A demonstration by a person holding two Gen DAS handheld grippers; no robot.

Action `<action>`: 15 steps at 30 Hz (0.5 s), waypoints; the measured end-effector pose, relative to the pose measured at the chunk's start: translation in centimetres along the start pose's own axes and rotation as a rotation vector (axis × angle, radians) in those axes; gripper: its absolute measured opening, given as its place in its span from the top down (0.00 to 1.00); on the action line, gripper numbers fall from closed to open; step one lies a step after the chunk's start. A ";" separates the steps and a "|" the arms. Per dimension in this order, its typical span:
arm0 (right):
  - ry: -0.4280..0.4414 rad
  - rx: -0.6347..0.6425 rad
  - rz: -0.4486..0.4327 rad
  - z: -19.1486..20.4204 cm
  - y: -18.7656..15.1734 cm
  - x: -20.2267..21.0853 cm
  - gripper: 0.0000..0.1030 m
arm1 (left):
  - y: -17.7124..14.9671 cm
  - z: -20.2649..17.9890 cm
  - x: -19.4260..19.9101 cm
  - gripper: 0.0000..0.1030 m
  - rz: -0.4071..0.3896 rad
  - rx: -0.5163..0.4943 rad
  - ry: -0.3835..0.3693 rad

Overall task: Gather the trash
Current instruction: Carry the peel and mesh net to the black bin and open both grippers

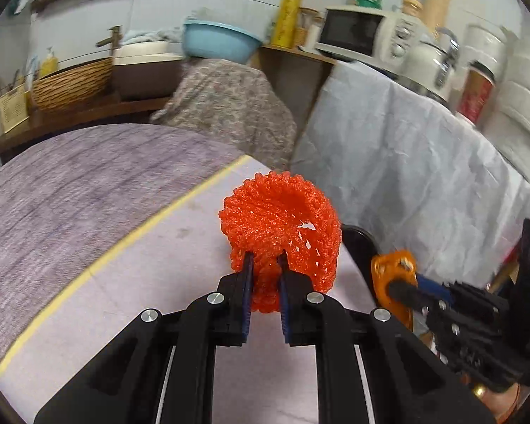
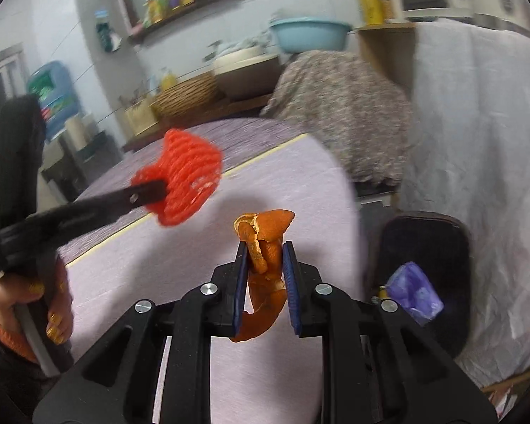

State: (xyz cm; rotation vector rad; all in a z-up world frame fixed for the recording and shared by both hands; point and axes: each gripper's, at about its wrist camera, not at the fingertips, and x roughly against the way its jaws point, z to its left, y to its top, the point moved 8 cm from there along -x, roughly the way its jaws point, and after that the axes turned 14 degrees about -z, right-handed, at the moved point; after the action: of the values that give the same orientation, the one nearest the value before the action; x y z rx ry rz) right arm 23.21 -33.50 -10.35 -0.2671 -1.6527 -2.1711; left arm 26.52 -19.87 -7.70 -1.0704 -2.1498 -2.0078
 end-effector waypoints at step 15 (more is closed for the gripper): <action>-0.310 -0.186 0.103 -17.7 -7.4 -2.4 0.65 | -4.4 -14.7 -7.0 0.87 0.137 -0.121 -0.152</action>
State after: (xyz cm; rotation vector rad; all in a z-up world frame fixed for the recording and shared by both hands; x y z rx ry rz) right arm 23.79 -48.28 -22.78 -0.7596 -1.5488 -2.2948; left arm 23.45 -35.91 -12.14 -1.3890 -1.9776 -2.0794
